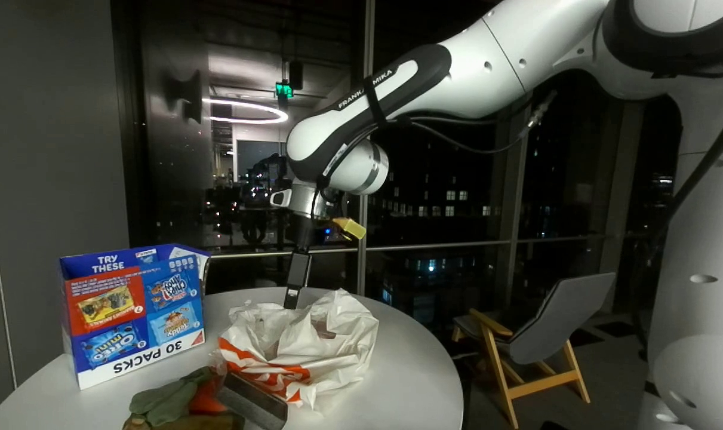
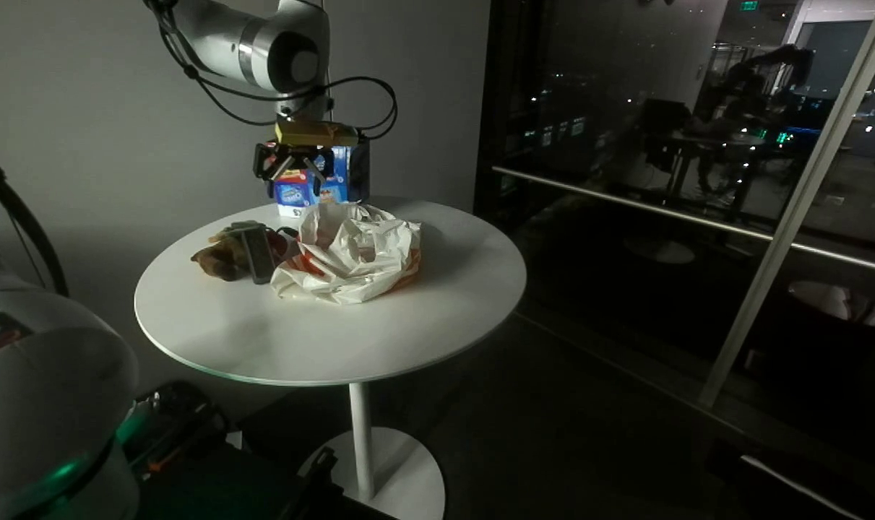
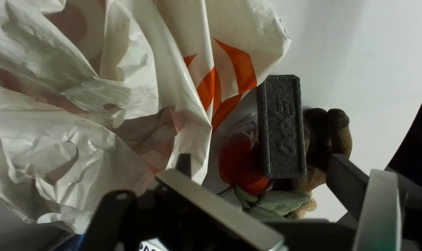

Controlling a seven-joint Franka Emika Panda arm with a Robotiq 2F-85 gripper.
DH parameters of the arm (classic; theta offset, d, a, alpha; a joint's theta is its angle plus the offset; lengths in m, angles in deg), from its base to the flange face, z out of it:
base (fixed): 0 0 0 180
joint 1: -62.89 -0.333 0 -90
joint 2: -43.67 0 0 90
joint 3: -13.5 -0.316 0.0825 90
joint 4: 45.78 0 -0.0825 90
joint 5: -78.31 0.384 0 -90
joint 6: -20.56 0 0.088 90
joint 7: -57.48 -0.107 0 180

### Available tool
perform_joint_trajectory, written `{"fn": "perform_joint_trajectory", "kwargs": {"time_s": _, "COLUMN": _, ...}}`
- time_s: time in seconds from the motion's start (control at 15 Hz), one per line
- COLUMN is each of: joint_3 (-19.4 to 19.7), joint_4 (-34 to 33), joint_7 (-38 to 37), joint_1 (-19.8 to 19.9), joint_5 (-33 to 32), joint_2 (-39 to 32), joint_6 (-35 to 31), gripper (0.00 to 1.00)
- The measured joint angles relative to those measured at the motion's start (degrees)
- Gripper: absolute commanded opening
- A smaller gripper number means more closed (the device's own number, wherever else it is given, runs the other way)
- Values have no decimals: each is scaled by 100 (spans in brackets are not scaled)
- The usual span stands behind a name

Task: Remove the moose toy, the beetroot plushy and the duster from the plastic

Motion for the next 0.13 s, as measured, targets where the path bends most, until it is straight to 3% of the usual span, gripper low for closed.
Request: {"fn": "perform_joint_trajectory", "kwargs": {"time_s": 0.13, "joint_3": 72, "joint_4": -3, "joint_7": -40, "joint_1": -34, "joint_5": -1, "joint_2": 45, "joint_6": 63, "gripper": 100}}
